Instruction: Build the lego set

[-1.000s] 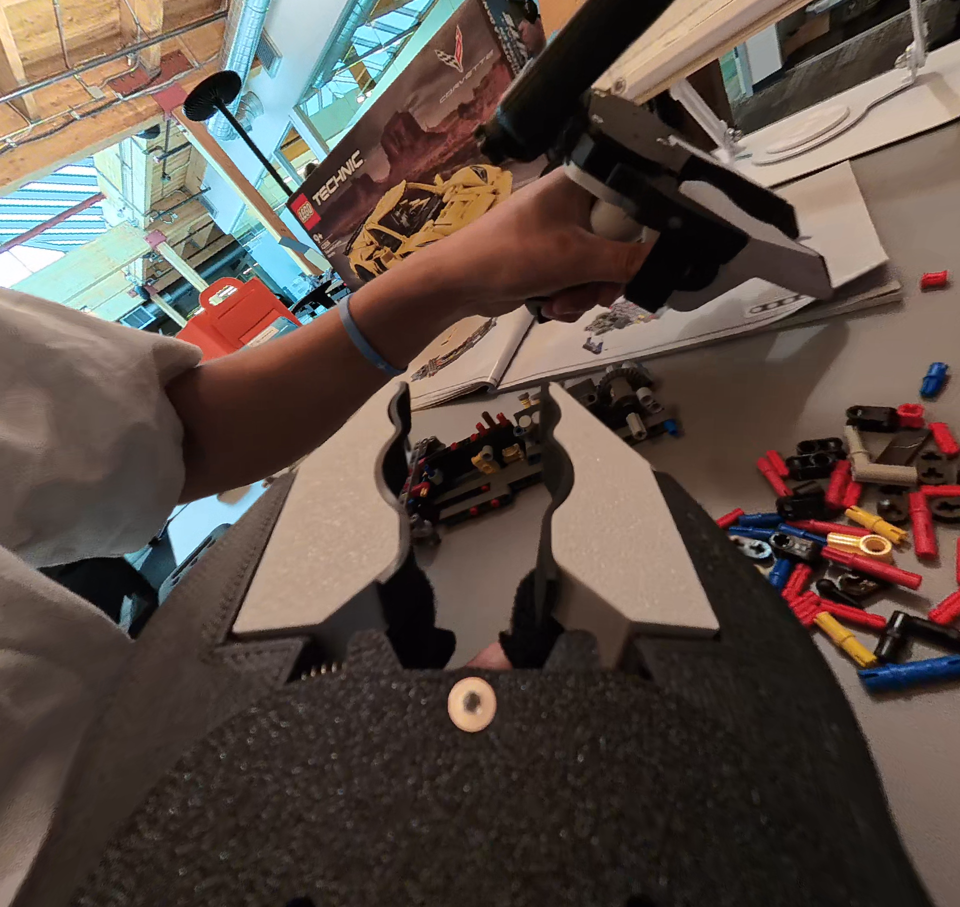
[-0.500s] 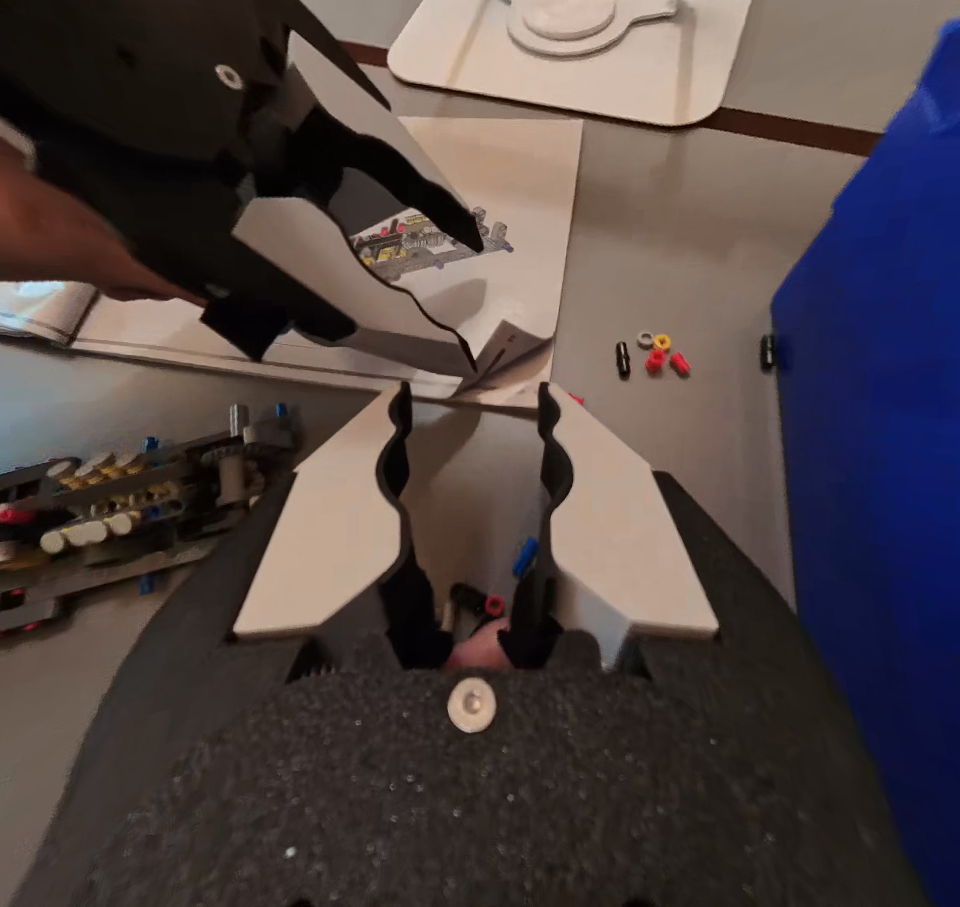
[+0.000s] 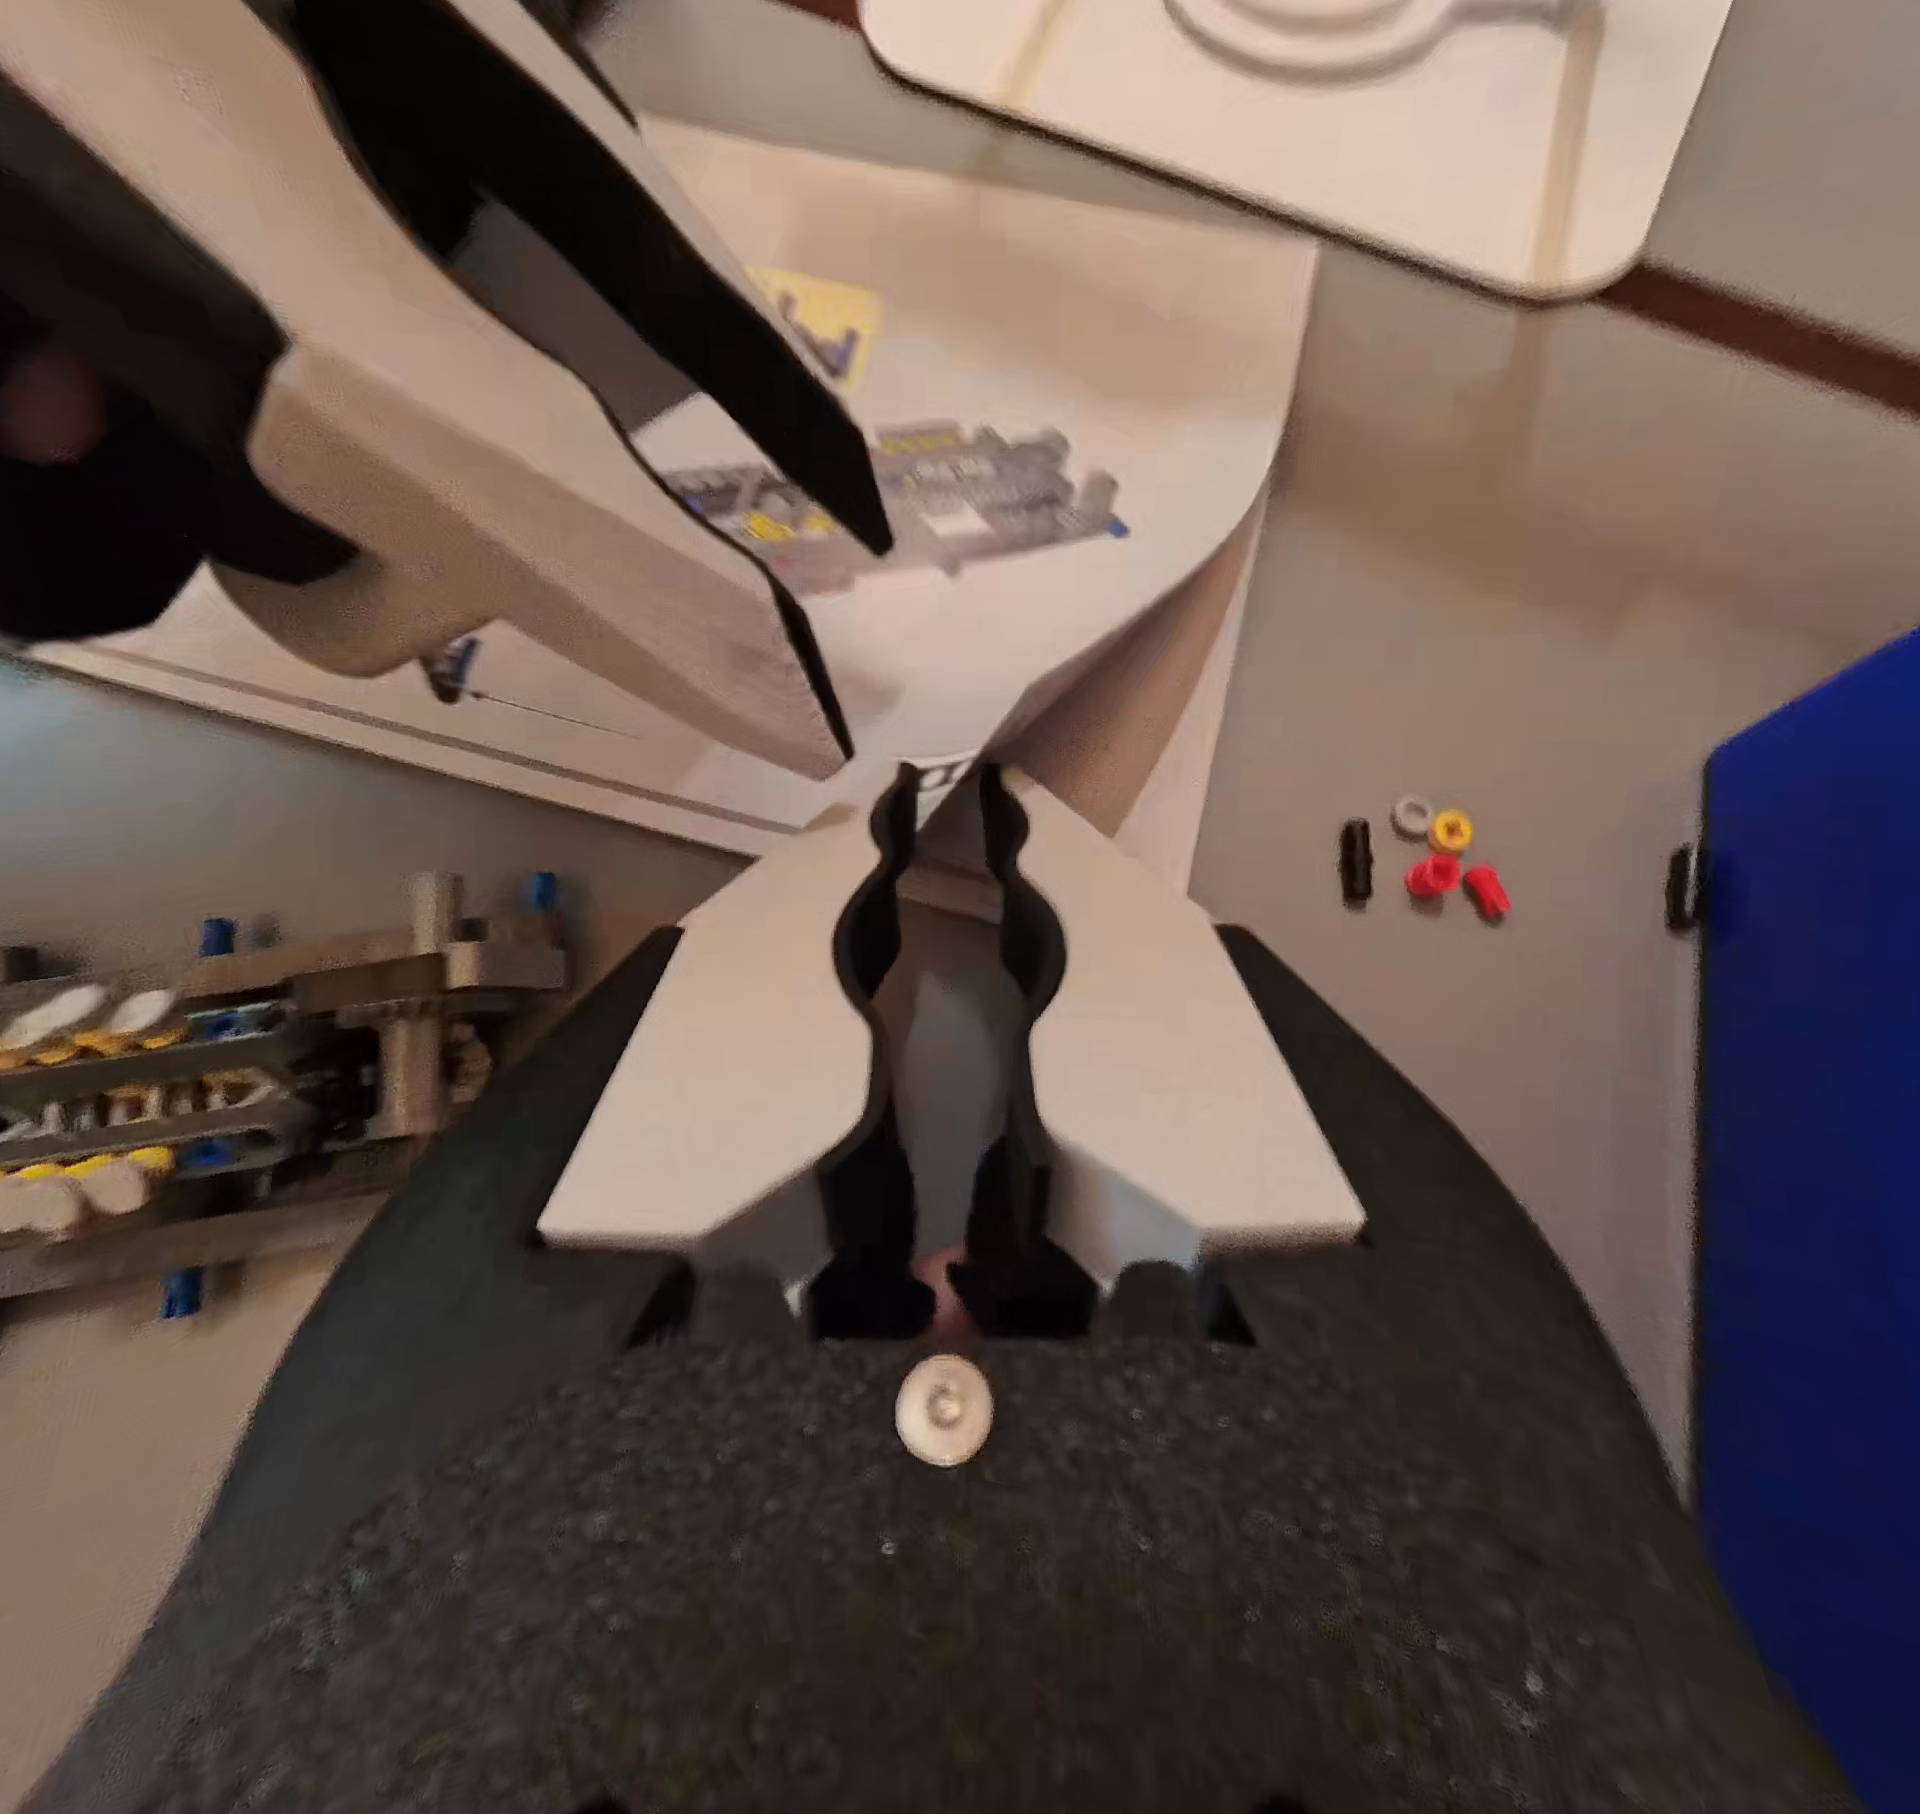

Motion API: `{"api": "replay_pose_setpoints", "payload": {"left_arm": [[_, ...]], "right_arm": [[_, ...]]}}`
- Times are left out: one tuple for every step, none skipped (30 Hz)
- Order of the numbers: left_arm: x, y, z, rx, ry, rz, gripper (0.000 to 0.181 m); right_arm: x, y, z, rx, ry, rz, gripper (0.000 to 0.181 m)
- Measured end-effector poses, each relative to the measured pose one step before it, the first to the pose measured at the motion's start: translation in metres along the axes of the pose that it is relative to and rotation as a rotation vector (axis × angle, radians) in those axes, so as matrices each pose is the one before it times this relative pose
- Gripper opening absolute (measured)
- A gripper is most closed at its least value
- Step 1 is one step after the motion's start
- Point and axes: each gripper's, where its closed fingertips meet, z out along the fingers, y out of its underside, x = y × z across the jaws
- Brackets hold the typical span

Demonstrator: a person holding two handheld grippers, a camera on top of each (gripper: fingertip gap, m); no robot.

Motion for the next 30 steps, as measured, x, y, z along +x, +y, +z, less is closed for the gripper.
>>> {"api": "replay_pose_setpoints", "payload": {"left_arm": [[0.00794, 0.00073, -0.00812, 0.0247, 0.079, -0.0616, 0.062], [0.00735, 0.00051, -0.00889, 0.0272, 0.0738, -0.0607, 0.066], [0.0067, -0.00009, -0.00968, 0.0323, 0.0653, -0.0528, 0.069], [0.00538, -0.00094, -0.01001, 0.0396, 0.0505, -0.0476, 0.072], [0.00338, -0.00138, -0.01042, 0.0401, 0.033, -0.0463, 0.071], [0.00109, -0.00126, -0.01047, 0.0372, 0.0176, -0.0405, 0.07], [-0.00105, -0.00115, -0.01028, 0.0337, 0.0061, -0.0333, 0.067], [-0.00422, -0.00041, -0.00954, 0.026, -0.0114, -0.0241, 0.059], [-0.00663, 0.00053, -0.00862, 0.0197, -0.0267, -0.013, 0.046], [-0.00651, 0.00172, -0.00773, 0.014, -0.0267, -0.0079, 0.024], [-0.0048, 0.00239, -0.00692, 0.0114, -0.0161, -0.0053, 0.008], [-0.00186, 0.00244, -0.00591, 0.0099, 0.0024, -0.0037, 0.003], [-0.00049, 0.00188, -0.00483, 0.0086, 0.0106, -0.0043, 0.001], [-0.00075, 0.001, -0.00419, 0.0105, 0.0076, 0.0016, 0.0], [-0.00028, -0.00043, -0.00377, 0.0145, 0.0088, 0.0082, 0.0], [0.00039, -0.00094, -0.00318, 0.0143, 0.0123, 0.0095, 0.0], [0.00107, -0.00046, -0.00246, 0.0087, 0.0169, 0.0051, 0.0], [0.00235, -0.00034, -0.00171, 0.0075, 0.0252, 0.0015, 0.0], [0.00356, -0.00069, -0.00133, 0.0105, 0.0313, -0.0009, 0.0], [0.00361, -0.00129, -0.00087, 0.0136, 0.0307, -0.0038, 0.0], [0.00331, -0.00116, -0.00036, 0.0123, 0.028, -0.0055, 0.0], [0.00334, -0.00068, 0.00016, 0.0075, 0.0305, -0.0096, 0.0], [0.00439, -0.00025, 0.00042, 0.0041, 0.04, -0.019, 0.001], [0.00598, -0.00009, 0.00063, 0.0031, 0.0543, -0.0307, 0.001], [0.00672, 0.00004, 0.00069, 0.0012, 0.0577, -0.0333, 0.003], [0.00446, 0.00029, 0.00063, -0.0007, 0.0379, -0.0209, 0.005], [0.00158, 0.0002, -0.00004, 0.0014, 0.0118, -0.0027, 0.006], [0.00027, 0.00011, -0.00045, 0.001, -0.0016, 0.0119, 0.006], [-0.00023, 0.00054, -0.00021, -0.0012, -0.0069, 0.0172, 0.007], [-0.00002, 0.00074, 0.00021, -0.0019, -0.006, 0.0166, 0.008]], "right_arm": [[-0.00696, -0.00906, -0.00396, 0.0417, -0.0063, -0.0532, 0.009], [-0.00755, -0.01022, -0.00396, 0.0433, 0.0033, -0.07, 0.007], [-0.00698, -0.01015, -0.00344, 0.0338, 0.0177, -0.0835, 0.006], [-0.00804, -0.00972, -0.0026, 0.0246, 0.0179, -0.0953, 0.005], [-0.00801, -0.00891, -0.00161, 0.0169, 0.0198, -0.0954, 0.004], [-0.00795, -0.00734, -0.00079, 0.0071, 0.0165, -0.092, 0.003], [-0.0115, -0.00764, -0.00053, 0.0097, -0.0104, -0.0848, 0.003], [-0.00748, -0.00716, -0.00037, 0.0098, 0.0086, -0.0631, 0.002], [-0.00468, -0.00602, -0.00006, 0.0061, 0.0159, -0.0429, 0.001], [-0.00554, -0.00457, 0.00038, 0.0022, -0.0036, -0.023, 0.002], [-0.00397, -0.00343, 0.00034, 0.0022, -0.0086, 0.0032, 0.003], [-0.00318, -0.00256, -0.00014, 0.0061, -0.0202, 0.0292, 0.006], [-0.00599, -0.00316, -0.00139, 0.0143, -0.06, 0.051, 0.019], [-0.00424, -0.00401, -0.0024, 0.0164, -0.0721, 0.0794, 0.034], [-0.00258, -0.00714, -0.00381, 0.0335, -0.0789, 0.0921, 0.051], [-0.00298, -0.01165, -0.00483, 0.057, -0.0969, 0.1005, 0.069], [0.00044, -0.0145, -0.00419, 0.0717, -0.0921, 0.118, 0.083], [0.00534, -0.01266, -0.00098, 0.0641, -0.0717, 0.1136, 0.09], [0.01177, -0.00467, 0.00359, 0.0201, -0.0244, 0.0661, 0.095], [0.01167, 0.00292, 0.00703, -0.0231, -0.0108, 0.0265, 0.102], [0.00869, 0.00559, 0.00852, -0.0324, -0.0185, 0.0267, 0.105], [0.0046, 0.00561, 0.00899, -0.0325, -0.0279, 0.0265, 0.108], [-0.00209, 0.0008, 0.00746, -0.0103, -0.0527, 0.0315, 0.111], [-0.00429, -0.00393, 0.00491, 0.0218, -0.0506, 0.0399, 0.105], [-0.00042, -0.00226, 0.00393, 0.0153, -0.0161, 0.0256, 0.093], [0.00339, 0.00024, 0.00284, -0.0027, 0.0133, 0.0091, 0.083], [0.00133, -0.00025, 0.00126, 0.0057, 0.0038, -0.0037, 0.078], [-0.00007, -0.00057, -0.00011, 0.0092, -0.0066, -0.0002, 0.076], [0.00114, 0.00012, -0.00084, 0.004, -0.0025, 0.0088, 0.075], [0.0001, 0.00064, -0.0007, 0.0023, -0.0096, 0.0078, 0.075]]}}
